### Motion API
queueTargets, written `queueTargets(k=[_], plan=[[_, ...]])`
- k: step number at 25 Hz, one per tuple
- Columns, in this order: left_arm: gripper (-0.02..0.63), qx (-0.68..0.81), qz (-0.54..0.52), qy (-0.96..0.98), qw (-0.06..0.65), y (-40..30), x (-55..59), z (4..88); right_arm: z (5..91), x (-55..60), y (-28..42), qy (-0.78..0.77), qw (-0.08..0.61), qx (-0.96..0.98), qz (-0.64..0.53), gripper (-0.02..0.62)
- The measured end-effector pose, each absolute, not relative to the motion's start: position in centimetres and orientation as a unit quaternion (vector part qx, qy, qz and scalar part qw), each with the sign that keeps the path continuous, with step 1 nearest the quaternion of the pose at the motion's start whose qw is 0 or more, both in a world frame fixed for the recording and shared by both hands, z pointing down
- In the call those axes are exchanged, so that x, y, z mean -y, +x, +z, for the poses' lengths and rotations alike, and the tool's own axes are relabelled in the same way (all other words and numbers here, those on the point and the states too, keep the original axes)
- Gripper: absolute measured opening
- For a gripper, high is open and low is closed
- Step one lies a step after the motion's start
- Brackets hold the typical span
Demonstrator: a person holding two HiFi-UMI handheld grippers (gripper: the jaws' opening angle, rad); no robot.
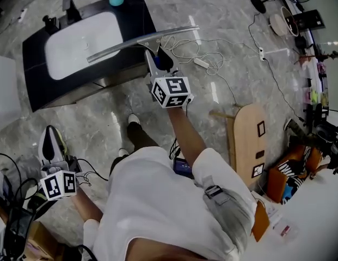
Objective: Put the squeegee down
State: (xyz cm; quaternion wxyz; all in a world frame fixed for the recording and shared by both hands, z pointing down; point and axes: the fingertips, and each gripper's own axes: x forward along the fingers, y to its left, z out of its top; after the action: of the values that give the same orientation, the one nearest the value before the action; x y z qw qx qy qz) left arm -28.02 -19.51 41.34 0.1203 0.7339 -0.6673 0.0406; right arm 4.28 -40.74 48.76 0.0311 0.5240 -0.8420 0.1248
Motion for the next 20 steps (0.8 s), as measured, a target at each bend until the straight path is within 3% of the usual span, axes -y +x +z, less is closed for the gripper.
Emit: queueTargets(k=[20], plan=[[0.000,0.706,0.059,0.694,0.127,-28.1,21.3,41.9,63.4,52.5,1.8,0.528,0.151,0.810,0.207,0.135]])
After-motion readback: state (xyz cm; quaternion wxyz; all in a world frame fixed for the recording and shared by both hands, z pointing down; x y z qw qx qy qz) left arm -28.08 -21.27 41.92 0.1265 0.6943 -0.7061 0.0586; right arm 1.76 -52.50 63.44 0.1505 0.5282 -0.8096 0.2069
